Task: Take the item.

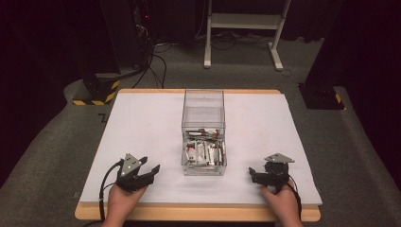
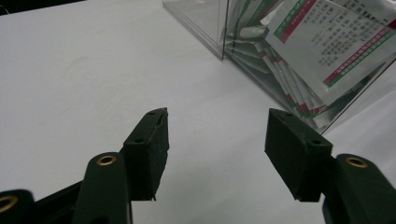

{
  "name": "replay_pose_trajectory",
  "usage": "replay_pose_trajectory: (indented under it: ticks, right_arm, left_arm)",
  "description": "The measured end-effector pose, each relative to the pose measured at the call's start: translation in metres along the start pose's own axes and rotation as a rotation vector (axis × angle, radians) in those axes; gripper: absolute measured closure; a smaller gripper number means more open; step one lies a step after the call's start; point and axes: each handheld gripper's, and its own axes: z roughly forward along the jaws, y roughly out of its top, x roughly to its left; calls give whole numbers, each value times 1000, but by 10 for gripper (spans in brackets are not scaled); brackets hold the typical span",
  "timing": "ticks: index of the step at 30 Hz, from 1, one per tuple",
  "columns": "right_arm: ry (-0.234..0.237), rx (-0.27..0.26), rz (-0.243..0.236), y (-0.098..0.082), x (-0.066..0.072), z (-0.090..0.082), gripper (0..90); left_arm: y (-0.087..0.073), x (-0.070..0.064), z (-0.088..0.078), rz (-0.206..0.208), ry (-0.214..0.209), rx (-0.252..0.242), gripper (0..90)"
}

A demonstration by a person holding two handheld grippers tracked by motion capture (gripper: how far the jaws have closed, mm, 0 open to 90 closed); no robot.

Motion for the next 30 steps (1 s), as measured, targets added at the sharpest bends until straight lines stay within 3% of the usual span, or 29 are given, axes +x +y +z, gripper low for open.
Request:
replay_pose_trajectory:
  ticks: [12,30]
  right_arm:
    - [1,2,1,0,0,0,91]
    - [-3,1,-4,0,0,0,91]
  left_arm:
    - [16,-19,2,10,-33,-29,409]
    - [32,-32,4,-4,-87,-73,433]
